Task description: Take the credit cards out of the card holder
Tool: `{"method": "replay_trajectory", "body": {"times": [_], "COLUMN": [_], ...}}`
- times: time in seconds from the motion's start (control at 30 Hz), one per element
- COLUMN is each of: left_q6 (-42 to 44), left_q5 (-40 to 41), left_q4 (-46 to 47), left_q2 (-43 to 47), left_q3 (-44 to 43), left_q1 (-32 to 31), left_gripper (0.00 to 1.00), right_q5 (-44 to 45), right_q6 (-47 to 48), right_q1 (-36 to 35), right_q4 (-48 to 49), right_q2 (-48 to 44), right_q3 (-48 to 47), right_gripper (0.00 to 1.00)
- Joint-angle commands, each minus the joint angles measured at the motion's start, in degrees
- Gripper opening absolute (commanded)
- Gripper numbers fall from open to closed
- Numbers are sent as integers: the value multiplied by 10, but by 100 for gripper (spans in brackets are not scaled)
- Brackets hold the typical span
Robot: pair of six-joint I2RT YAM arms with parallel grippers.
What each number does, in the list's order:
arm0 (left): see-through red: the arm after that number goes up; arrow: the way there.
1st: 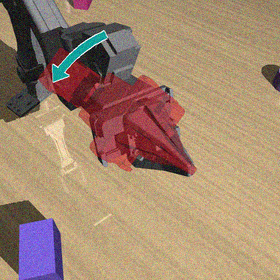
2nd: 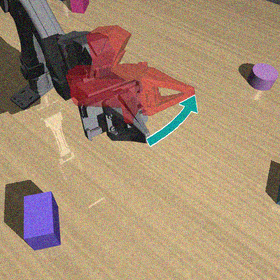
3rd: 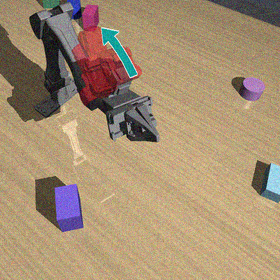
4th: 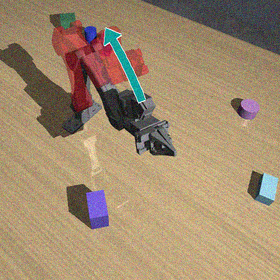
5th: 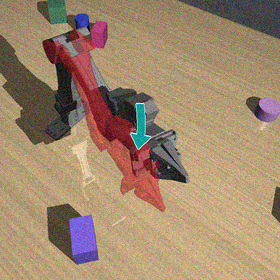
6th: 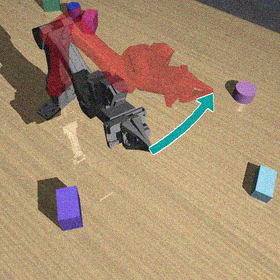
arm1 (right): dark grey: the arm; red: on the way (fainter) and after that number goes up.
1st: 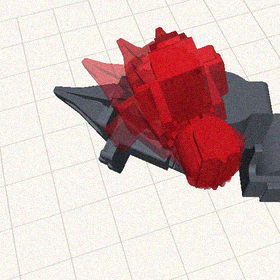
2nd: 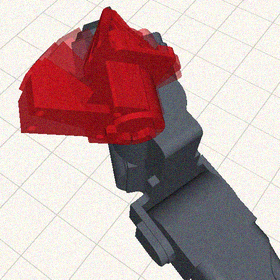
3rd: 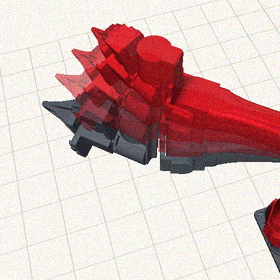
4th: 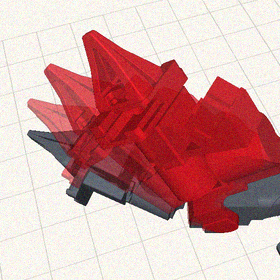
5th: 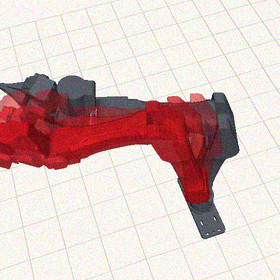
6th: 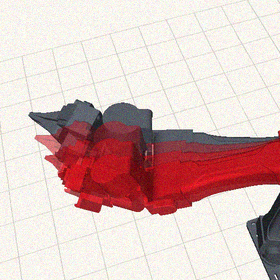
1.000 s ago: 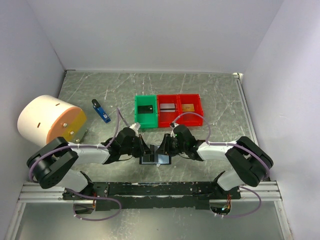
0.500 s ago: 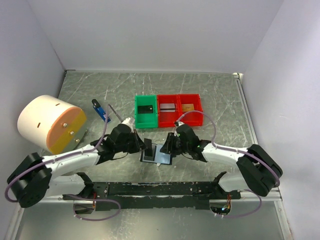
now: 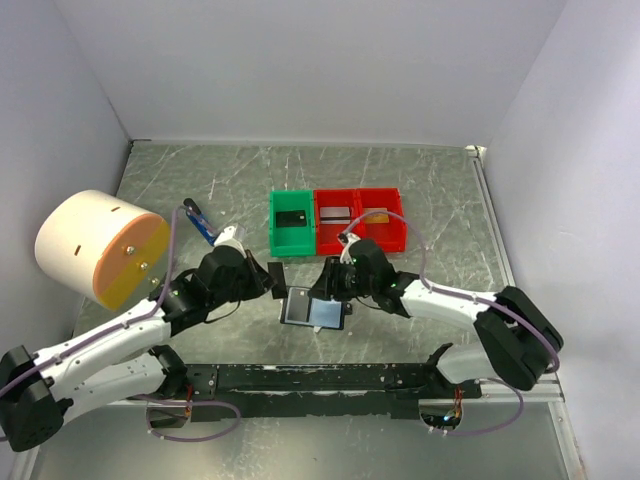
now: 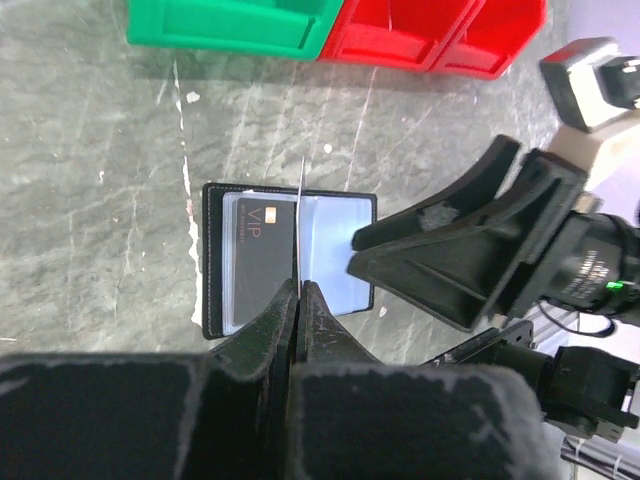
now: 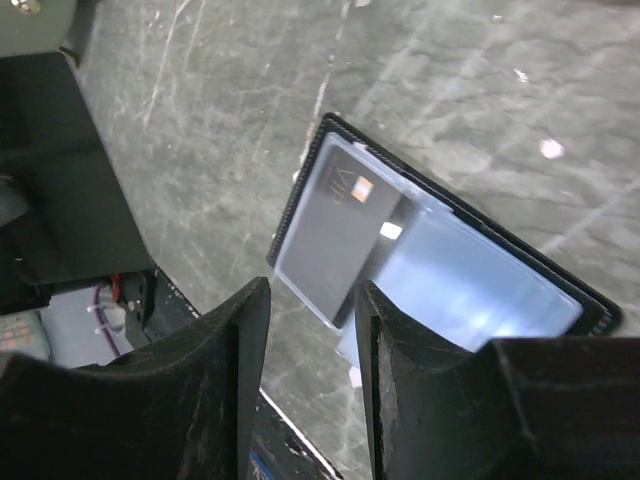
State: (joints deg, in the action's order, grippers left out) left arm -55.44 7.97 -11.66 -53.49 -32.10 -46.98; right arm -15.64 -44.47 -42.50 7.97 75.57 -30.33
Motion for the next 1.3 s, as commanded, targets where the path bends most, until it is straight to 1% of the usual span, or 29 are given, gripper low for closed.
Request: {"method": "replay_trajectory", "body": {"times": [0.0,0.1,0.2,0.37,0.47,0.57,0.63,0.7,0.83,0.97,1.07,1.13,1.27], "left_q6": [9,7,8,12,21,37,47,54,59,45,43,38,31], "left_q5": [57,65,60,50,40,28,17,-1,-68,-158,-230,-268,-311], "left_q4": [-82,-89,-93,-96,-77,-55,-41,-28,47,137,218,257,304], "left_q2": [46,74,83,75,72,52,34,15,-1,5,17,17,16], "left_q3": [-41,-38,-39,-37,-29,-27,-31,-38,-19,38,78,95,111], "left_q1": [1,1,2,3,2,3,5,8,25,61,91,110,131], "left_gripper": [7,7,7,7,7,7,7,7,7,7,7,7,7], "right_q5": [-34,-27,-17,43,48,53,66,85,146,178,153,107,-12], "right_q6": [6,9,11,28,27,13,-1,-6,-17,-26,-36,-51,-85], "right_q1": [-18,-26,-25,-24,-23,-24,-23,-23,-19,-10,12,42,107], "right_q4": [51,37,22,-49,-56,-31,-16,-14,-37,-35,-10,28,152], "right_q2": [42,88,123,126,94,34,-10,-52,-121,-168,-191,-204,-213], "right_q3": [-35,-54,-57,-67,-67,-45,-25,-6,15,49,77,101,156], "right_gripper": [40,40,40,40,40,42,47,54,61,68,70,70,70]}}
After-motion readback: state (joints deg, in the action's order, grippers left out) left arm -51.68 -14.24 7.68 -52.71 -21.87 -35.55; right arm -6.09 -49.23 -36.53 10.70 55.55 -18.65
